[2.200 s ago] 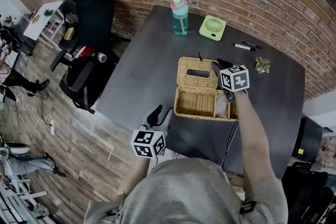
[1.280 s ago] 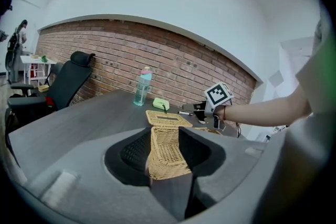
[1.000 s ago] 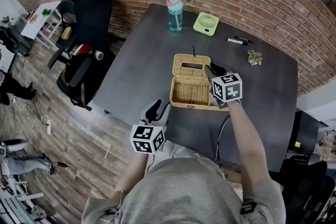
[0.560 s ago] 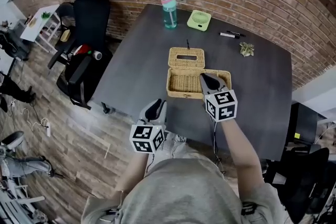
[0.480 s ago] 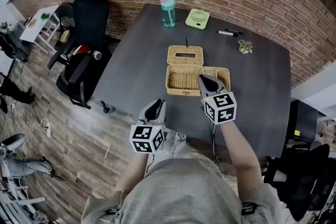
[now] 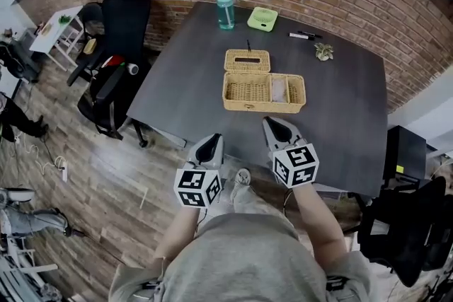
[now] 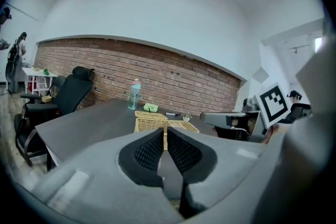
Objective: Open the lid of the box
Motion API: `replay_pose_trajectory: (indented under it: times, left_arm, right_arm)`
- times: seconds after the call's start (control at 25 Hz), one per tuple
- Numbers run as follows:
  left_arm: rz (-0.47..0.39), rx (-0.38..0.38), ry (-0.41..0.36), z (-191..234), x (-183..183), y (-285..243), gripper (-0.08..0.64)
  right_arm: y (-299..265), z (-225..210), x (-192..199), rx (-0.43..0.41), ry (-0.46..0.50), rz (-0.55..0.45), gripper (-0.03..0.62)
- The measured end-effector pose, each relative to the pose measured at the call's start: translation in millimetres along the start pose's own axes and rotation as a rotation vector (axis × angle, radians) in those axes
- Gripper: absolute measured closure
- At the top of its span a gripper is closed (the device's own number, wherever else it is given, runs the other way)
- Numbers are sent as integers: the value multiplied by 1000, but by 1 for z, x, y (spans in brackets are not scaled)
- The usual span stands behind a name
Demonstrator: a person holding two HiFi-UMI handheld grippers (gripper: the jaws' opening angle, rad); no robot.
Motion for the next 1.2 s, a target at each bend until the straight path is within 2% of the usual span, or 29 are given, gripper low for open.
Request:
replay_pose_trajectory:
  times: [0.44, 0.8, 1.2]
  left_arm:
    - [-4, 10, -10, -39, 37, 68, 533]
    - [-8, 19, -20, -62, 51, 117, 534]
    - [-32, 37, -13, -78, 61, 155, 534]
  right_arm:
    - [85, 50, 13, 11, 21, -17, 589]
    - [140, 88, 27, 18, 14, -17, 589]
    - [187, 128, 31, 20, -1, -63, 589]
Point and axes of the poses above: the fingertips, and each gripper's own axes: y backward along the fingers, z to its left, x out of its underside, the point moved 2 cm from there along y, backward along the fingers, and after that the axes turned 11 degrees about y, right-handed, at the moved point
